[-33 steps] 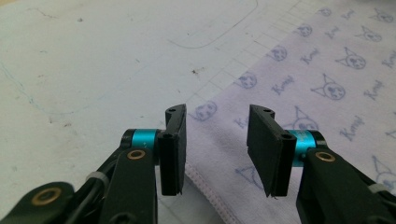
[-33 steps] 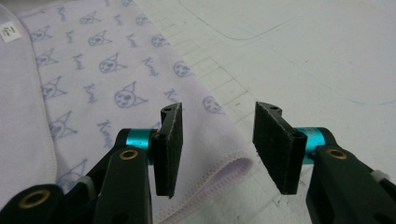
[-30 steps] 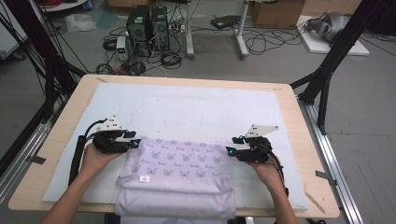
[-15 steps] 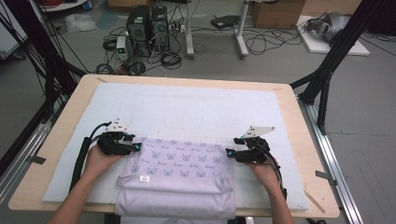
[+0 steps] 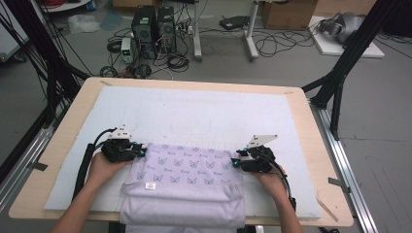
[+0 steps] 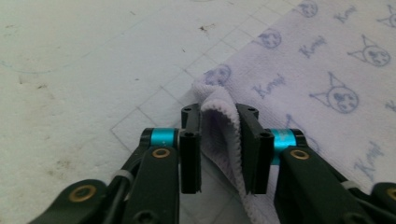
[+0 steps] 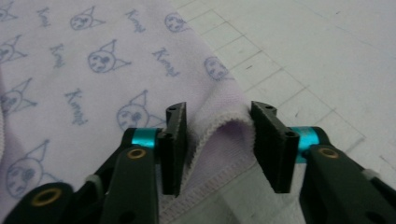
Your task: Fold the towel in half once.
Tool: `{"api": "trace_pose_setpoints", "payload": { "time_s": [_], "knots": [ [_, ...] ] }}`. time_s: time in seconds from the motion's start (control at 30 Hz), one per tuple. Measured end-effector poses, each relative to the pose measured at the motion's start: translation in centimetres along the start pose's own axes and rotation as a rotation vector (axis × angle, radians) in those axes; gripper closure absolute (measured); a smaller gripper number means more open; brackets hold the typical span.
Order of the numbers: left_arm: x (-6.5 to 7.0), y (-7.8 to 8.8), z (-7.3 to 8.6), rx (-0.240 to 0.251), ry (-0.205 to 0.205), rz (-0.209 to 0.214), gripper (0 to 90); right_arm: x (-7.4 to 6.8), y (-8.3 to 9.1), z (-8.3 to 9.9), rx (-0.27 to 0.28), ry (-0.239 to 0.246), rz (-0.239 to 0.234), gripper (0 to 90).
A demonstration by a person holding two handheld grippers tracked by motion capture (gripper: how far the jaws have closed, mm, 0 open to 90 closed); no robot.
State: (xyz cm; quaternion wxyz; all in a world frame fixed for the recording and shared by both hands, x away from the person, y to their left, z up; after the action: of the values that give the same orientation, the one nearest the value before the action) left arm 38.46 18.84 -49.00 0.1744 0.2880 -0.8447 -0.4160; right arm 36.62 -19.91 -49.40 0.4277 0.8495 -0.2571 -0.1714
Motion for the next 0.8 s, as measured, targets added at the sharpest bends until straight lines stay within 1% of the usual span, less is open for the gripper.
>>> {"api": "trace_pose_setpoints", "payload": {
  "time_s": [0.03, 0.13, 0.2, 0.23, 0.3, 0.4, 0.47, 0.53, 0.57, 0.63, 0.67, 0.73, 0.77, 0.8],
  "knots": [
    [0.0, 0.0, 0.0, 0.001, -0.003, -0.002, 77.9, -0.1, 0.1, 0.0, 0.0, -0.006, -0.009, 65.8],
    [0.1, 0.0, 0.0, 0.002, -0.003, 0.003, 79.9, -0.3, 0.1, 0.0, 0.004, 0.007, -0.036, 76.6],
    [0.1, 0.0, 0.0, -0.001, -0.006, 0.001, 81.2, -0.3, 0.1, 0.0, 0.002, 0.009, -0.044, 80.1],
    [0.1, 0.1, 0.0, -0.002, -0.007, -0.008, 81.8, -0.3, 0.1, 0.0, 0.002, 0.004, -0.047, 81.6],
    [0.1, 0.1, 0.0, -0.004, -0.015, -0.021, 82.8, -0.2, 0.3, -0.1, -0.002, -0.005, -0.047, 82.7],
    [0.0, 0.3, -0.1, -0.008, -0.012, -0.044, 83.9, 0.0, 0.4, -0.3, -0.011, 0.005, -0.027, 83.2],
    [-0.3, 0.4, -0.3, 0.0, -0.006, -0.055, 84.1, 0.3, 0.5, -0.5, -0.012, 0.006, -0.021, 83.5],
    [-0.7, 0.5, -0.6, 0.018, 0.015, -0.057, 84.2, 0.7, 0.6, -0.8, -0.025, 0.011, -0.012, 83.6],
    [-1.0, 0.6, -0.7, 0.031, 0.026, -0.064, 84.3, 1.0, 0.5, -1.1, -0.026, 0.01, -0.007, 83.6],
    [-1.7, 0.6, -1.0, 0.038, 0.053, -0.068, 84.4, 1.7, 0.5, -1.7, -0.037, 0.009, 0.013, 83.5],
    [-2.0, 0.5, -1.3, 0.04, 0.061, -0.071, 84.4, 2.0, 0.5, -2.1, -0.033, 0.005, 0.023, 83.6],
    [-2.6, 0.5, -2.1, 0.055, 0.074, -0.087, 84.6, 2.8, 0.5, -2.7, -0.041, -0.006, 0.033, 83.6],
    [-3.0, 0.5, -2.6, 0.053, 0.079, -0.093, 84.7, 3.2, 0.5, -3.1, -0.046, -0.003, 0.042, 84.1],
    [-3.3, 0.5, -3.1, 0.047, 0.084, -0.099, 84.7, 3.6, 0.5, -3.4, -0.05, -0.003, 0.038, 84.2]
  ]
}}
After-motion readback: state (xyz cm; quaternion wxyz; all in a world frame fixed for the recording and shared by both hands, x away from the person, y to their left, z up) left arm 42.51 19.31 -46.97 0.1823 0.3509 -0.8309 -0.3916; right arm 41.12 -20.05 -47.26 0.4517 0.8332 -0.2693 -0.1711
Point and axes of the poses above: each handheld gripper's, and its own axes: y roughly backward along the jaws, z roughly out of its underside, x roughly to its right, the point moved 7 cm from there along -y, roughly forward along the jaws, and after that the axes turned 13 degrees about -x, right-handed, at the moved point
